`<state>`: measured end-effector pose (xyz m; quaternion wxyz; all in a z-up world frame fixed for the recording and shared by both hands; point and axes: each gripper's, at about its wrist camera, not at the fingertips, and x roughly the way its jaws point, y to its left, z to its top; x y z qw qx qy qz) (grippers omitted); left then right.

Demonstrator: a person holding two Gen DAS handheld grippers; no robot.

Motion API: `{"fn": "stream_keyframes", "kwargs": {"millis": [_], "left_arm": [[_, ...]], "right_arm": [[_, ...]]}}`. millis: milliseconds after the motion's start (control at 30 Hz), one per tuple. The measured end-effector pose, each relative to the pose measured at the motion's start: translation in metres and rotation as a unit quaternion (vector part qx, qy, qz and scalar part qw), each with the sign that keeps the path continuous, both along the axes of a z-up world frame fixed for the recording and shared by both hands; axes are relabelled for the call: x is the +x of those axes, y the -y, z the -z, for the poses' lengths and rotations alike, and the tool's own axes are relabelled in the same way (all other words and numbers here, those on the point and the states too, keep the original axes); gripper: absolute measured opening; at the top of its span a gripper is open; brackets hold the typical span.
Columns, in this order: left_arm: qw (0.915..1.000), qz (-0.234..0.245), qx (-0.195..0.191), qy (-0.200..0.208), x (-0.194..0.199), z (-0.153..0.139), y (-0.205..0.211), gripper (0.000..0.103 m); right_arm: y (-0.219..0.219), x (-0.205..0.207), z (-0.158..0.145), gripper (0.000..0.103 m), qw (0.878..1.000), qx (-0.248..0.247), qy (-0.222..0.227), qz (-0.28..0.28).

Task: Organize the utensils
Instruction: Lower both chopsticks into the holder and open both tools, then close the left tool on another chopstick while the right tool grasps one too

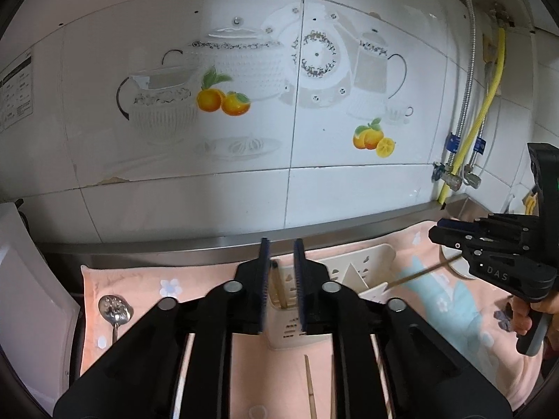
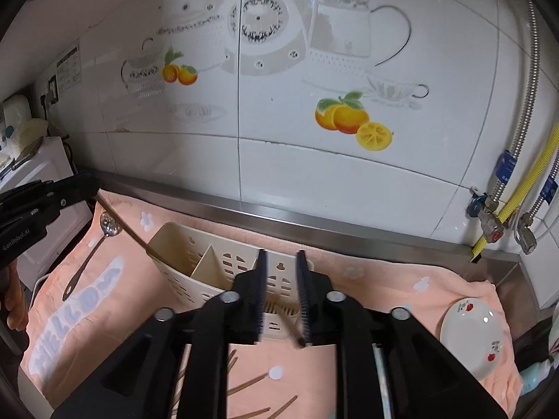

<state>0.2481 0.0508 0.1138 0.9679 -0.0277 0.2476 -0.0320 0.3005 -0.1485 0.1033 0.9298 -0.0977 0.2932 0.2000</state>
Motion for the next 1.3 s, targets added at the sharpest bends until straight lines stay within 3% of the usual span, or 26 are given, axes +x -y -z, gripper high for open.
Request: {"fn": "stream_keyframes", "kwargs": {"millis": [167,367,600,867,1133,1300], "left_arm": [[0.9997,-0.005,0.009,0.02,-0.021,-0.005,0.003,0.039],[0.9996,0.002,0.014,0.026,-0.05,0.0,0.008,0.043],[0.9995,0.027,0.012,0.005,-0.086,0.034,0.015,0.046],[0.9958,0.074,0.021,-0.05,-0.113,0.091,0.031,0.046],[0.9808,0.156,0.031,-0.112,-0.132,0.149,0.051,0.046],[0.9685,0.198,0.039,-0.146,-0.133,0.175,0.063,0.028]], "right_arm": [[0.01,-0.023,-0.003,0.04,1.0,0.006,0.022,0.003],[0.021,-0.057,0.009,0.045,0.999,0.015,0.028,0.001],[0.031,-0.092,0.041,0.048,0.999,0.032,0.005,0.001],[0.032,-0.13,0.093,0.048,0.999,0.023,-0.026,0.008],[0.025,-0.162,0.13,0.048,0.999,0.013,-0.047,0.015],[0.021,-0.177,0.145,0.048,0.998,0.008,-0.054,0.022]]}}
